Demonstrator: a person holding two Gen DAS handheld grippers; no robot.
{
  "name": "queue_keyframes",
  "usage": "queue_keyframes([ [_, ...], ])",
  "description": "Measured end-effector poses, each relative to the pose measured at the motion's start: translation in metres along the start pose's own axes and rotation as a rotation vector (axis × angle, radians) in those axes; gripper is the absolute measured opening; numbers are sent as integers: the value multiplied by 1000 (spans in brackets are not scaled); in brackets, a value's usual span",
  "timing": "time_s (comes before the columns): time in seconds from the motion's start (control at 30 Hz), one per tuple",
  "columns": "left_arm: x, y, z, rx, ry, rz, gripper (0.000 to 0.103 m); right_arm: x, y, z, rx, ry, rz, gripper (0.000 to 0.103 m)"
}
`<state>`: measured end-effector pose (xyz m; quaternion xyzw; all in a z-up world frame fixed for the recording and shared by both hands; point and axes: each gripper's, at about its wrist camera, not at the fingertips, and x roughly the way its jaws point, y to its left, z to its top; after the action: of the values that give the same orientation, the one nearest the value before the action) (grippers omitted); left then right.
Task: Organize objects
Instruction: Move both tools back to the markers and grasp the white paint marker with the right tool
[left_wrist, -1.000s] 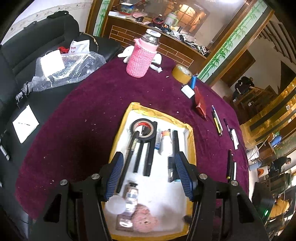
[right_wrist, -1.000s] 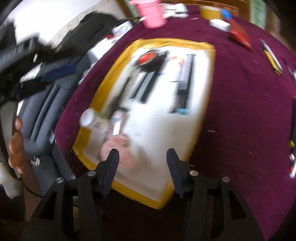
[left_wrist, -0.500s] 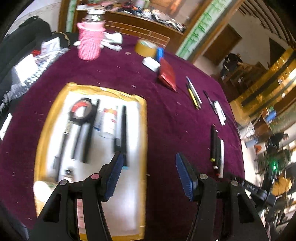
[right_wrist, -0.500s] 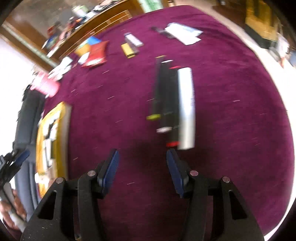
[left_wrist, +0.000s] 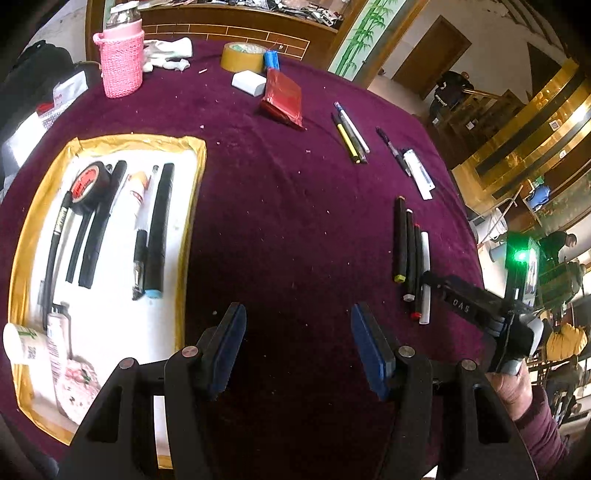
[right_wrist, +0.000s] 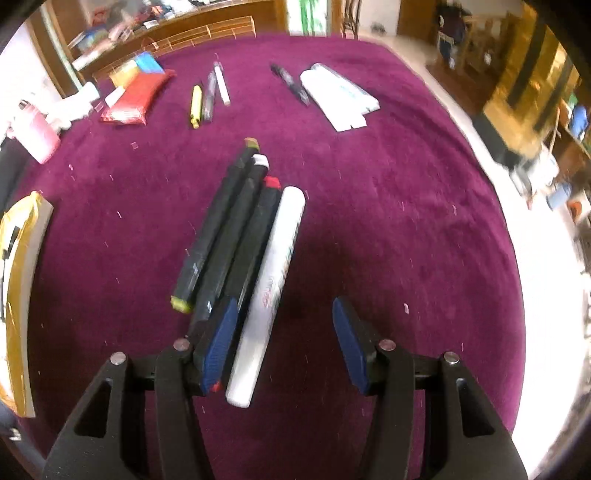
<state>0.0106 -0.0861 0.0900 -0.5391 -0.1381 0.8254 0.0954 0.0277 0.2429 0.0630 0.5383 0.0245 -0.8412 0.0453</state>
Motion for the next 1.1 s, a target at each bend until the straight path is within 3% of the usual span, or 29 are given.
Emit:
queue_keyframes([
  [0.23,11,-2,-6,-20,11,4,53,3,-11,-2,-15,16,43,52],
  [0.37,20,-7,-8,-28,28,-1,53,15,1,1,-53,52,67,52],
  [0.5,22,-19,-10,-2,29,-14,53,22,16,8,-102,31,38,53],
  [0.53,22,-22,-10,6,28,-20,53,22,15,10,-95,30,39,51],
  [0.6,23,-28,-9,25,27,-33,53,21,8,11,-79,28,32,24],
  [0.63,24,-31,-8,33,28,-39,53,20,3,11,-67,31,42,21],
  [0.7,28,-43,-8,66,35,-80,53,19,-10,10,-36,46,65,14],
  [0.87,45,-94,-8,215,51,-213,53,8,-43,-7,26,63,69,12],
  [1.1,85,-148,9,403,64,-254,53,2,-66,-19,93,56,151,11],
])
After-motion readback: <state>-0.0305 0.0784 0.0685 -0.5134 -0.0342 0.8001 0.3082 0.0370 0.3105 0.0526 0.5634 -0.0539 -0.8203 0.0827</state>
